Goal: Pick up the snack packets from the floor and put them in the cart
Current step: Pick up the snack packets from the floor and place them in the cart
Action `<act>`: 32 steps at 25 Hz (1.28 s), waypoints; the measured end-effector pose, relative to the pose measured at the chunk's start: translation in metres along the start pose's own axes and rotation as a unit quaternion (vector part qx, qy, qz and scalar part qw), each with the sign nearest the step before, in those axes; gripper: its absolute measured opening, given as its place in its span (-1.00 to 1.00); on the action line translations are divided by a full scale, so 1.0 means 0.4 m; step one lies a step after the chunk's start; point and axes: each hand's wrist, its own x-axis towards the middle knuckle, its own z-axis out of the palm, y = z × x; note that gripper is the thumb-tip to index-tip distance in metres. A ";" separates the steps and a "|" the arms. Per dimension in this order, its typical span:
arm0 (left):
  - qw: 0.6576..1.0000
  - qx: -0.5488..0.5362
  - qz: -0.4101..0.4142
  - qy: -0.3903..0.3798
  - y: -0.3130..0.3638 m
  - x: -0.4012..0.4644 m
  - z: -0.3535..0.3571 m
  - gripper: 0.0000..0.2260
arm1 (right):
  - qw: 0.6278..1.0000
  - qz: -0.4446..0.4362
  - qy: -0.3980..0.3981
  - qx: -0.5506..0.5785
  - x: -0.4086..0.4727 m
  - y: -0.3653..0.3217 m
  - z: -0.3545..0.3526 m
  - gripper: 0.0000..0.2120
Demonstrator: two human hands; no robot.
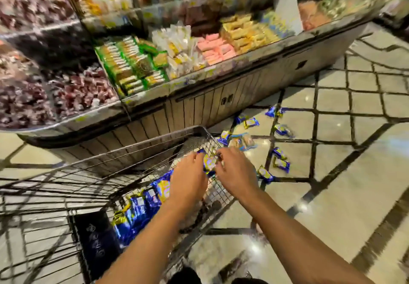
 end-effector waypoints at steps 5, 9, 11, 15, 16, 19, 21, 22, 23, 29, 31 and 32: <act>0.995 0.074 0.069 0.005 0.241 0.032 0.037 -0.62 | 0.997 0.019 0.011 -0.067 -0.057 0.251 -0.116 -0.69; 0.993 0.083 0.079 0.001 0.419 0.033 0.120 -0.61 | 0.998 0.037 0.028 -0.047 -0.125 0.427 -0.166 -0.69; 0.993 0.086 0.075 0.006 0.514 0.038 0.157 -0.62 | 0.998 0.042 0.025 -0.032 -0.152 0.519 -0.198 -0.69; 0.990 0.103 0.093 -0.018 0.675 0.067 0.210 -0.60 | 0.996 0.048 0.024 -0.066 -0.192 0.688 -0.267 -0.65; 0.989 0.106 0.096 -0.023 0.714 0.078 0.220 -0.60 | 0.996 0.054 0.020 -0.073 -0.199 0.727 -0.286 -0.63; 0.985 0.123 0.114 -0.039 0.820 0.119 0.253 -0.55 | 0.993 0.065 0.021 -0.094 -0.210 0.841 -0.329 -0.67; 0.982 0.132 0.131 -0.042 0.881 0.151 0.278 -0.53 | 0.992 0.078 0.027 -0.099 -0.207 0.912 -0.346 -0.70; 0.979 0.139 0.140 -0.043 0.906 0.168 0.294 -0.54 | 0.991 0.087 0.033 -0.097 -0.202 0.950 -0.354 -0.71; 0.978 0.144 0.145 -0.042 0.922 0.185 0.309 -0.55 | 0.990 0.095 0.037 -0.096 -0.197 0.984 -0.360 -0.72; 0.975 0.146 0.163 -0.034 1.053 0.375 0.435 -0.59 | 0.986 0.107 0.031 -0.122 -0.072 1.221 -0.387 -0.72; 0.977 0.141 0.156 -0.040 1.107 0.449 0.473 -0.59 | 0.988 0.094 0.018 -0.124 0.003 1.299 -0.407 -0.70; 0.977 0.141 0.155 -0.043 1.130 0.481 0.487 -0.57 | 0.988 0.090 0.011 -0.122 0.038 1.332 -0.420 -0.69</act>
